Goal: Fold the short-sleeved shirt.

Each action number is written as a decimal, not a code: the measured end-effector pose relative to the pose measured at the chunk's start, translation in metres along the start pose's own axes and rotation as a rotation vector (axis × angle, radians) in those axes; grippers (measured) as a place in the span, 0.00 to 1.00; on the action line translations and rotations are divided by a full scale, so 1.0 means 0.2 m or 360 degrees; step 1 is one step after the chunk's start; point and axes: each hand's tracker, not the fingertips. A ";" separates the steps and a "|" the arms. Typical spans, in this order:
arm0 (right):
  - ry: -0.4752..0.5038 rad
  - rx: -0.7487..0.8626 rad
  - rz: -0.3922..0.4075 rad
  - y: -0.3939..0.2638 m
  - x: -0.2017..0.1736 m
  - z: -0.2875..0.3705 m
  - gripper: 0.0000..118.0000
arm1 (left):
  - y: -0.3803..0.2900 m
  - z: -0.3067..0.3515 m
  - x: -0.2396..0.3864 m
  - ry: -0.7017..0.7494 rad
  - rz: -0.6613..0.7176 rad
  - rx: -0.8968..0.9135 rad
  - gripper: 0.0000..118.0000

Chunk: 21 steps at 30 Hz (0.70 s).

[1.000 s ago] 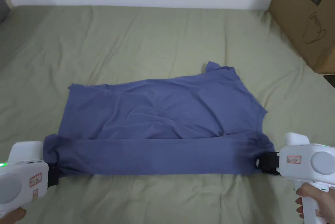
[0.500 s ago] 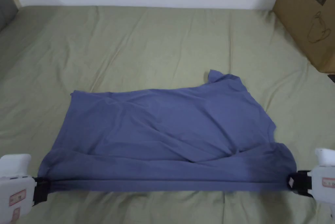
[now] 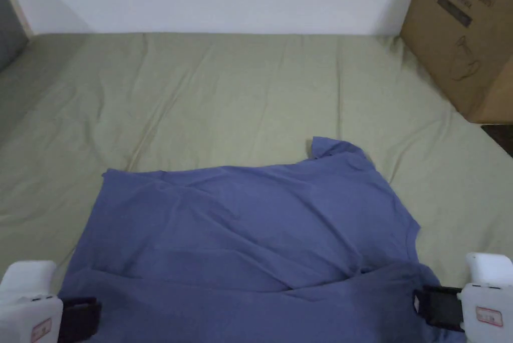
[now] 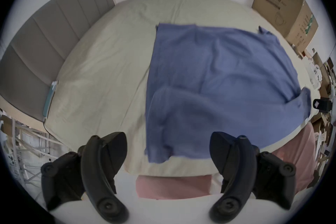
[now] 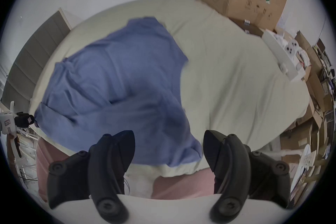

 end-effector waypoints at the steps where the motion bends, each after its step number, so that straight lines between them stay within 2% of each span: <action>1: 0.0017 0.0028 0.0003 0.03 -0.02 0.03 0.69 | 0.04 0.02 0.02 -0.0037 0.0017 0.0036 0.82; 2: 0.0057 0.0069 0.0014 0.06 -0.05 0.04 0.69 | 0.08 0.04 0.04 -0.0090 0.0045 0.0059 0.82; 3: 0.0079 0.0098 0.0022 0.09 -0.07 0.04 0.63 | 0.10 0.06 0.07 -0.0147 0.0071 0.0092 0.77; 4: 0.0087 0.0106 0.0037 0.11 -0.11 0.04 0.51 | 0.13 0.06 0.10 -0.0212 0.0091 0.0139 0.65; 5: 0.0059 0.0111 0.0046 0.12 -0.13 0.02 0.29 | 0.16 0.04 0.12 -0.0254 0.0104 0.0154 0.40; 6: -0.0036 0.0080 0.0061 0.14 -0.17 -0.02 0.00 | 0.18 0.01 0.15 -0.0223 0.0098 0.0124 0.02; 7: -0.0050 0.0035 0.0076 0.14 -0.20 -0.05 0.00 | 0.18 -0.01 0.21 -0.0159 0.0066 0.0127 0.01; 9: 0.0081 -0.0022 0.0061 0.13 -0.20 -0.13 0.00 | 0.18 -0.05 0.27 -0.0140 -0.0028 0.0121 0.00; 13: 0.0080 -0.0024 0.0027 0.15 -0.24 -0.23 0.00 | 0.21 -0.13 0.32 -0.0193 0.0003 0.0071 0.00; 18: 0.0169 0.0038 -0.0065 0.41 -0.20 -0.36 0.01 | 0.30 -0.21 0.34 -0.0190 0.0037 0.0045 0.00; 19: 0.0178 0.0053 -0.0084 0.49 -0.18 -0.40 0.08 | 0.34 -0.23 0.33 -0.0193 0.0041 0.0040 0.00; 20: 0.0190 0.0061 -0.0089 0.57 -0.16 -0.44 0.26 | 0.35 -0.24 0.34 -0.0194 0.0042 0.0041 0.00; 21: 0.0197 0.0066 -0.0093 0.67 -0.15 -0.48 0.63 | 0.37 -0.26 0.34 -0.0193 0.0044 0.0034 0.00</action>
